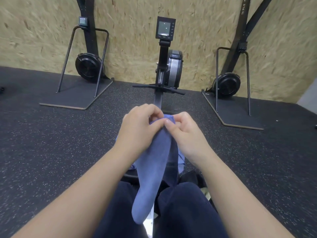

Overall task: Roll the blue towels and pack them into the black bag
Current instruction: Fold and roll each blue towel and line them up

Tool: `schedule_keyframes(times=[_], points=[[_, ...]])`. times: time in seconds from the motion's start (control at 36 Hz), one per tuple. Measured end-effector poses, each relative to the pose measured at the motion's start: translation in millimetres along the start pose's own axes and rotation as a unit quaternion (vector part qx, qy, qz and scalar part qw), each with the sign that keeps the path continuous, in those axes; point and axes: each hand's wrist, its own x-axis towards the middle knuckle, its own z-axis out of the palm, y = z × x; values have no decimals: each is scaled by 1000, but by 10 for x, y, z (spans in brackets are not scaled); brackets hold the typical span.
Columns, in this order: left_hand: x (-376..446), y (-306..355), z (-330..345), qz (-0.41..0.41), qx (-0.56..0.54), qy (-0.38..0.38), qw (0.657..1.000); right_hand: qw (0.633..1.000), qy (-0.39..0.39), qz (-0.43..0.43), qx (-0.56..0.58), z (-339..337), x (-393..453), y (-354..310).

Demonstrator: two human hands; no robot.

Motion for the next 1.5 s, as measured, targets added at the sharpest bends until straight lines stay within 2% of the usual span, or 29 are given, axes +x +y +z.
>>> schedule_keyframes(times=[0.14,0.22,0.31,0.39,0.47,0.53,0.58,0.64,0.69,0.78,0.92,1.11,1.19,1.28,1.33,1.36,1.42,1.5], points=[[-14,-114,-100,41,-14,-61,997,998,49,-38,3,-126,41,57],[-41,-261,-173,42,23,-123,991,996,77,-41,13,-241,67,70],[-59,-404,-216,15,81,-170,982,997,66,-37,14,-323,73,83],[-44,-467,-256,23,164,-211,963,997,63,-33,24,-390,67,105],[-2,-517,-314,46,191,-206,959,998,61,-33,3,-455,58,125],[33,-522,-366,69,181,-187,963,991,80,-39,-101,-509,64,155],[76,-495,-401,94,159,-158,970,952,122,-70,-272,-567,96,192],[102,-399,-388,111,114,-144,977,916,178,-99,-346,-594,117,215],[113,-284,-347,125,57,-142,980,923,205,-91,-312,-537,112,196],[122,-229,-300,124,10,-146,981,940,183,-27,-287,-441,107,176],[55,-385,-232,31,-4,-141,989,975,129,85,-160,-335,160,264],[9,-726,-107,-53,34,-129,990,985,105,87,-110,-223,295,612],[25,-801,-84,-66,43,-127,989,975,85,89,-185,-233,325,730],[27,-826,-54,-45,65,-86,993,963,135,13,-234,-252,328,788],[20,-877,-6,-31,122,-44,991,952,152,-20,-264,-274,357,880],[15,-921,34,-34,163,-44,985,941,138,-9,-309,-276,386,952],[-22,-1045,145,-65,228,-106,966,924,88,65,-367,-280,424,1148],[-128,-1225,308,-104,179,-153,966,929,95,104,-342,-288,420,1373]])
